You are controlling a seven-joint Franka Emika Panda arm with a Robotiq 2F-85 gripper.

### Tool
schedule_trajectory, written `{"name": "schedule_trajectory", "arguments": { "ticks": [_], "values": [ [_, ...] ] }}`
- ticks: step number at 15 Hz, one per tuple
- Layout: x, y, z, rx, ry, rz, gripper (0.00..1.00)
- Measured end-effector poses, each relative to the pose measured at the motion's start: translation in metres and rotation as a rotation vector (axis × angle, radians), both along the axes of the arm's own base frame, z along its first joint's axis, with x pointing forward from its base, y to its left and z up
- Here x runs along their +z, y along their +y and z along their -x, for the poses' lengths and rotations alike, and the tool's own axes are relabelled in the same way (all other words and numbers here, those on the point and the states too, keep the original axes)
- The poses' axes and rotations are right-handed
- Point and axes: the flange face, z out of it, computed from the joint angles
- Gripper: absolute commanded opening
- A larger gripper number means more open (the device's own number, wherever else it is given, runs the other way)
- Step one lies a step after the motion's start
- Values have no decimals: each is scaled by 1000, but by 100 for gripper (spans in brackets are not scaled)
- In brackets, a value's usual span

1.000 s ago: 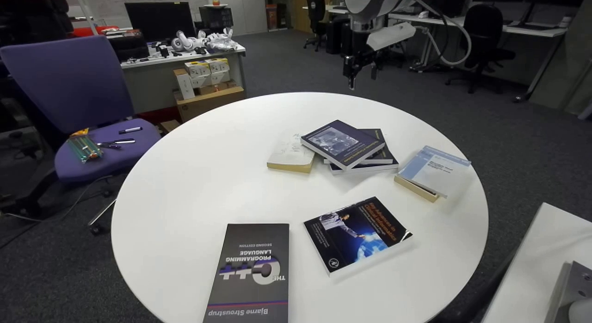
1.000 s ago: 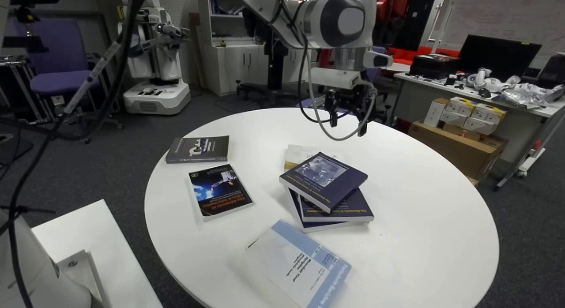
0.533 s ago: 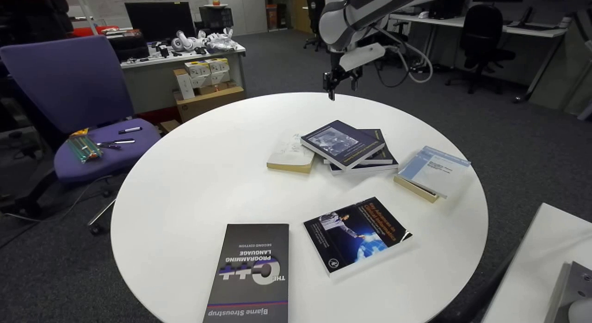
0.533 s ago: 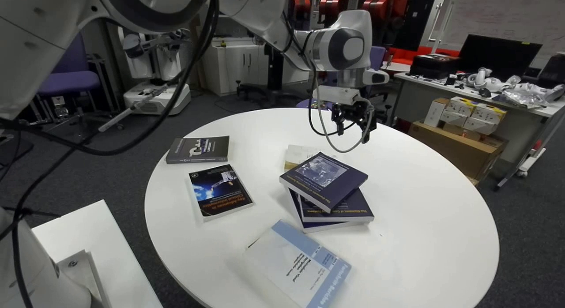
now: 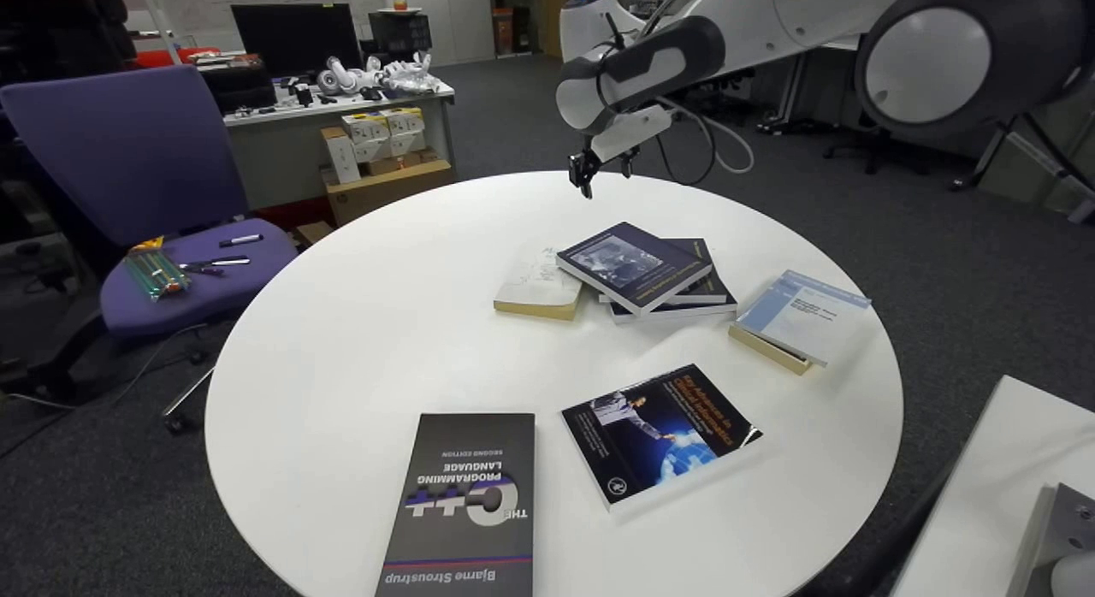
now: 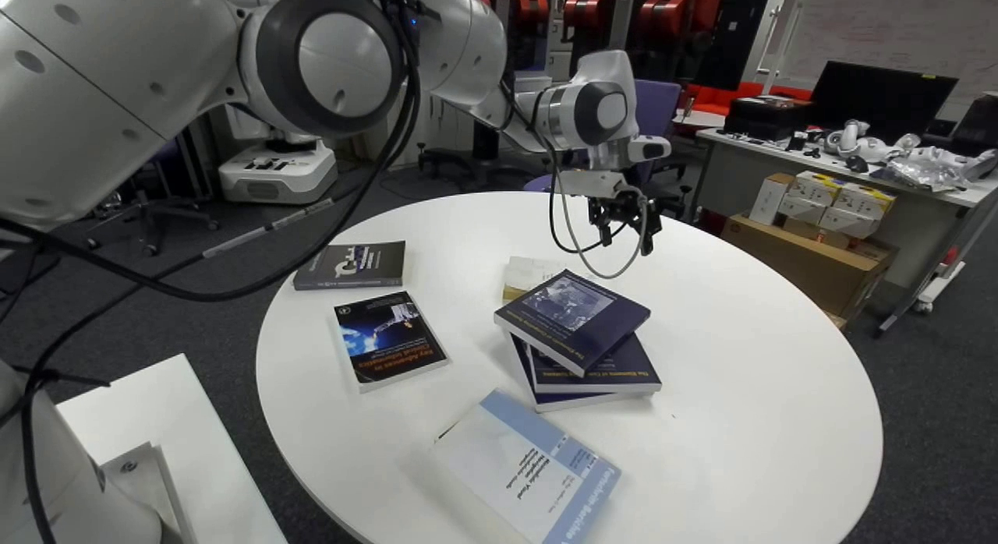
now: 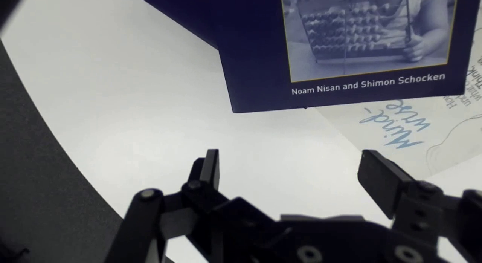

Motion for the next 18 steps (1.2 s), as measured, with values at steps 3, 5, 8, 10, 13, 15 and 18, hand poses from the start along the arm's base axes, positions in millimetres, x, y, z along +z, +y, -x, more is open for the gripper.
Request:
{"name": "schedule_trajectory", "arguments": {
  "ticks": [3, 5, 8, 10, 13, 15, 18],
  "values": [
    [-16, 8, -9, 13, -8, 36, 100],
    [-25, 10, -9, 16, 1, 35, 100],
    [-26, 10, -9, 16, 1, 35, 100],
    [-26, 10, -9, 16, 2, 34, 100],
    [-28, 9, -9, 15, 3, 35, 100],
    [-28, 7, -9, 14, -1, 35, 100],
    [-35, 1, -10, 9, 1, 37, 100]
  ]
}}
